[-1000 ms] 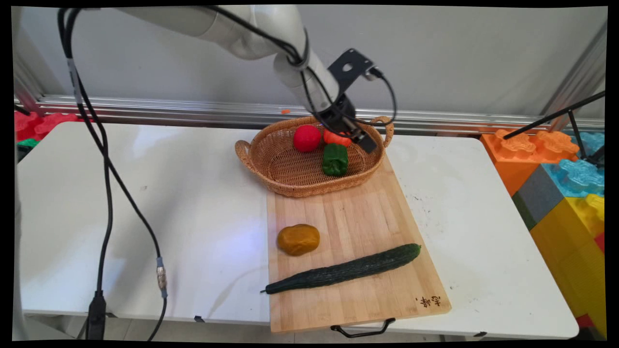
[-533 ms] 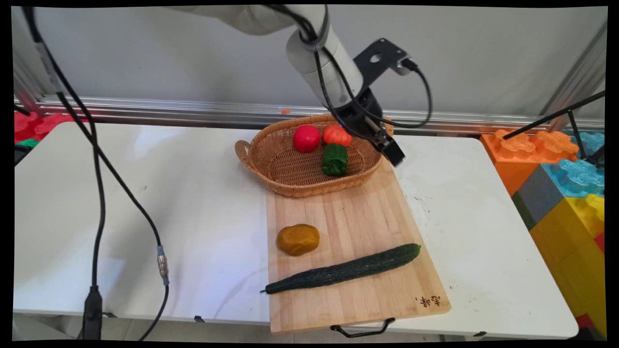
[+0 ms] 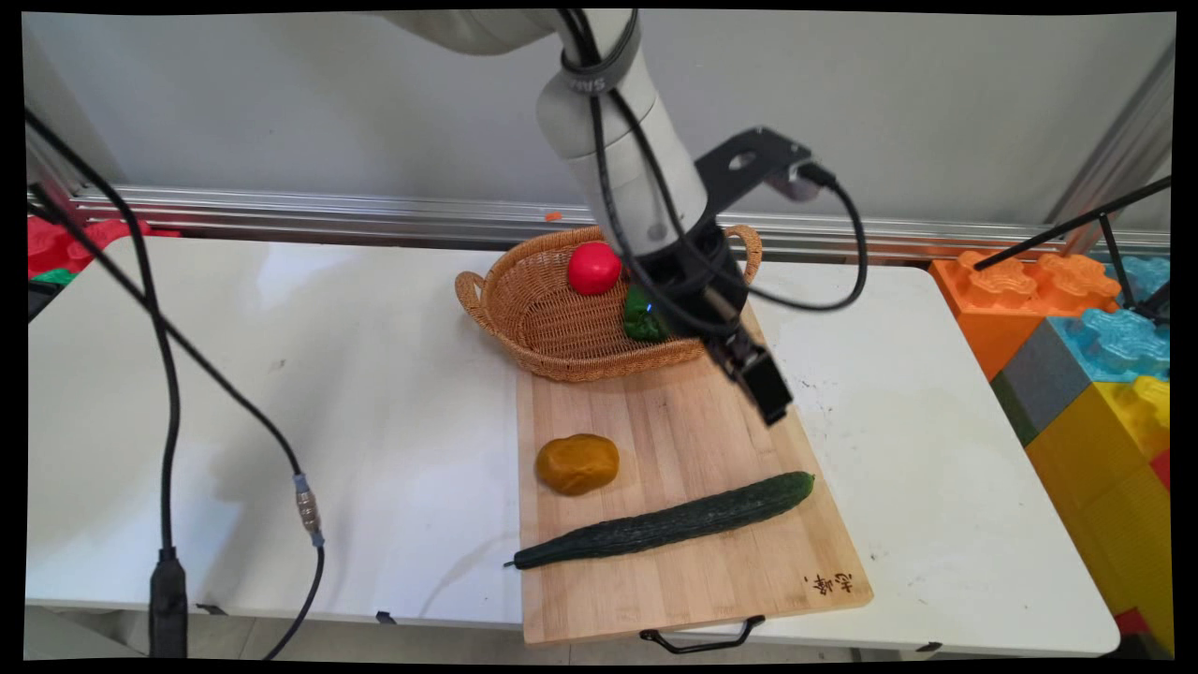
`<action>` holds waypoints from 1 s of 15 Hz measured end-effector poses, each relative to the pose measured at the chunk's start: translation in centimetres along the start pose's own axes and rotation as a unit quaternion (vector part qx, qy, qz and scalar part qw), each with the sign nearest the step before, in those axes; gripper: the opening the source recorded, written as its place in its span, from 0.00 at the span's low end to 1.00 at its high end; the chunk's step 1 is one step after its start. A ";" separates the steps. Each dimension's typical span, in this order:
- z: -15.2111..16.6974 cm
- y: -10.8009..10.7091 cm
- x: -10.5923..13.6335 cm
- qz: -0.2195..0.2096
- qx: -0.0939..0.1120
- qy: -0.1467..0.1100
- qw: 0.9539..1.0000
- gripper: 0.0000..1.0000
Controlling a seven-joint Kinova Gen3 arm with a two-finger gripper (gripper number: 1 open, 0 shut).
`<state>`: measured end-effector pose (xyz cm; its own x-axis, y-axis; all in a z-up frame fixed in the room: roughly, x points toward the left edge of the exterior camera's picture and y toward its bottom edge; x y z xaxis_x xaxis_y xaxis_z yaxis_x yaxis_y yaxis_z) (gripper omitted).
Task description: Pick up the cucumber from the cutting board
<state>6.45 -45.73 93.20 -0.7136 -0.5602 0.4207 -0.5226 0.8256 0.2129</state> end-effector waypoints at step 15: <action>8.4 0.4 -6.5 0.075 -0.001 -0.046 0.996 1.00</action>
<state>6.97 -42.31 83.10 -0.8230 -0.4352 0.3652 -0.4069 0.9001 0.1556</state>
